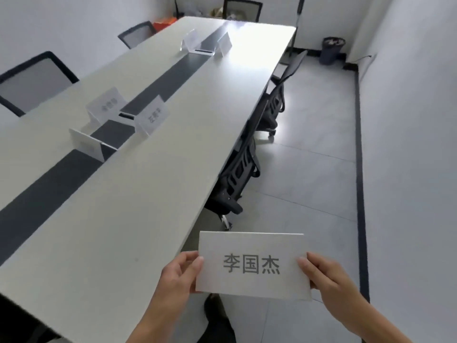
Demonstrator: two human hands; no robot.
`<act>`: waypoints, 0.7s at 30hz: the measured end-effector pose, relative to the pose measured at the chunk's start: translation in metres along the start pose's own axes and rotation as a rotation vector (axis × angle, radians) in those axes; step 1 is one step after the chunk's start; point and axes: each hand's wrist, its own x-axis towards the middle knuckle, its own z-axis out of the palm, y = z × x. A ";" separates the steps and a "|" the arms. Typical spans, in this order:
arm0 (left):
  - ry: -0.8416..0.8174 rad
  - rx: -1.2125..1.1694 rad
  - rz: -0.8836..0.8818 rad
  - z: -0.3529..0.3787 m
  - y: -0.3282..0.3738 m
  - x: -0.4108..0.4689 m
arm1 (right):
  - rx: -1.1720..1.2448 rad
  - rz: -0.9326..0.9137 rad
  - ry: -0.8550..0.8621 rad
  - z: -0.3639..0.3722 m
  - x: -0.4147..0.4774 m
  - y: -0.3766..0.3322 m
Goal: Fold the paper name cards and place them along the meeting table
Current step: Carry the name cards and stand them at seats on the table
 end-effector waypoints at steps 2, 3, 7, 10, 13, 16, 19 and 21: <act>-0.073 0.000 -0.028 0.022 0.010 0.016 | 0.026 0.031 0.046 -0.020 0.004 0.002; -0.112 0.005 -0.038 0.035 0.016 0.027 | 0.048 0.054 0.068 -0.032 0.010 0.004; -0.204 -0.019 -0.047 0.082 0.048 0.087 | 0.067 0.131 0.144 -0.070 0.045 0.008; -0.241 -0.050 0.009 0.118 0.084 0.140 | 0.027 0.152 0.226 -0.097 0.085 -0.003; -0.298 -0.037 0.043 0.148 0.130 0.189 | -0.004 0.165 0.362 -0.126 0.125 -0.019; -0.330 -0.019 0.070 0.175 0.178 0.235 | 0.027 0.183 0.528 -0.162 0.156 -0.038; -0.323 -0.006 0.092 0.207 0.219 0.284 | 0.075 0.220 0.652 -0.202 0.181 -0.043; -0.336 -0.010 0.097 0.229 0.240 0.314 | 0.094 0.270 0.701 -0.229 0.198 -0.039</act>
